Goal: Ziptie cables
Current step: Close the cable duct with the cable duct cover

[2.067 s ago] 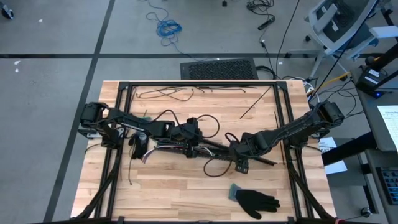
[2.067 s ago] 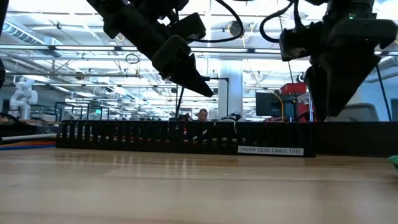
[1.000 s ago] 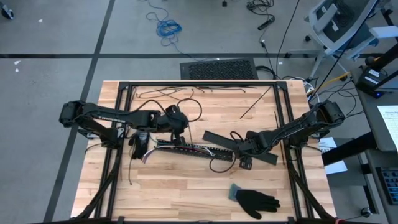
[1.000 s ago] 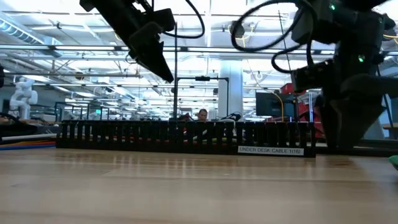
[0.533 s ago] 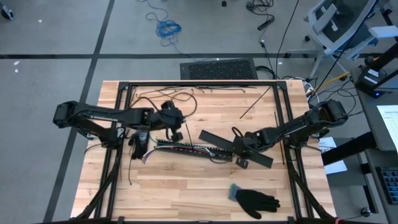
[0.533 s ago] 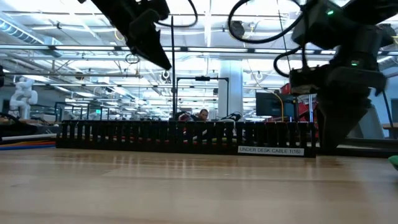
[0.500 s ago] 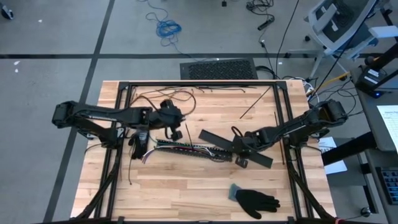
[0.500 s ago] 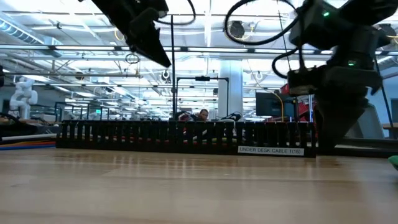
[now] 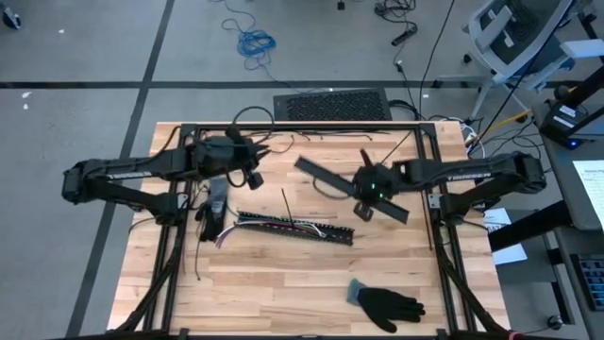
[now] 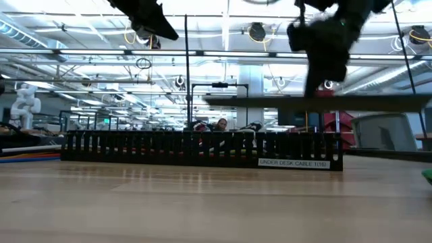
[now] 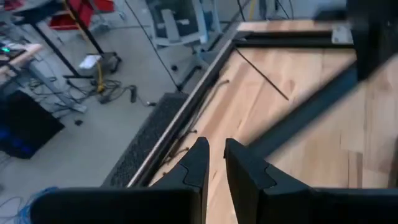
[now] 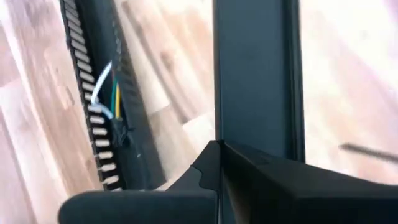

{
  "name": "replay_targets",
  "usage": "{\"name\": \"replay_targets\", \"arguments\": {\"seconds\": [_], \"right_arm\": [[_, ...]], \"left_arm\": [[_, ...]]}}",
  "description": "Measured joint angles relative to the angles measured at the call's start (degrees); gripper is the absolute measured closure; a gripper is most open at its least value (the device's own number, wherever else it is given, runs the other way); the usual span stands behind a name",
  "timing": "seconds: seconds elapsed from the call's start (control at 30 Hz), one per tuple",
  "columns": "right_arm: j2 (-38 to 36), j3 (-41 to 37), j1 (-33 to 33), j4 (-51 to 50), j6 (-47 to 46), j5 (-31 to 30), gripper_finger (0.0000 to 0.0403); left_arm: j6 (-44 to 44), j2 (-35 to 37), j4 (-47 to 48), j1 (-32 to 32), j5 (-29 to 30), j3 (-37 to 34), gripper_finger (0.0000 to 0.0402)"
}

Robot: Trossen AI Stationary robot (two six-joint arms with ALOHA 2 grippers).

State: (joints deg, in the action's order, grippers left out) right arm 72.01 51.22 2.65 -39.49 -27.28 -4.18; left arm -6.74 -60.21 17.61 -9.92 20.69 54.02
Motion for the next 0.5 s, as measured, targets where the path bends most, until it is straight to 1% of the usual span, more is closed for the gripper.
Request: {"name": "replay_targets", "arguments": {"seconds": [0.07, 0.13, 0.23, 0.3, 0.4, 0.5], "right_arm": [[-0.3, 3.5, 1.8, -2.7, 2.7, -0.1, 0.0402], [0.0, 6.9, 3.4, -4.4, 5.5, -0.1, 0.0402], [0.3, 12.0, 4.9, -6.6, 9.7, 0.1, 0.0402], [0.4, 14.6, 5.4, -8.5, 11.5, 0.1, 0.0402], [0.4, 18.1, 6.2, -12.4, 13.5, 0.0, 0.0402], [0.4, 20.0, 6.9, -15.9, 16.1, 0.0, 0.0402]], "left_arm": [[-2.7, -0.2, 1.0, -1.5, -3.5, 0.0, 0.0349], [-7.3, -1.4, 0.6, -2.9, -6.1, 0.0, 0.0349], [-15.8, -2.7, -1.5, -5.6, -6.6, 0.0, 0.0349], [-18.0, -2.9, -2.3, -7.3, -7.4, 0.3, 0.0349], [-13.3, -2.9, 1.5, -9.4, -10.0, 2.1, 0.0349], [-4.2, -2.7, 6.3, -10.3, -14.2, 4.5, 0.034]]}}
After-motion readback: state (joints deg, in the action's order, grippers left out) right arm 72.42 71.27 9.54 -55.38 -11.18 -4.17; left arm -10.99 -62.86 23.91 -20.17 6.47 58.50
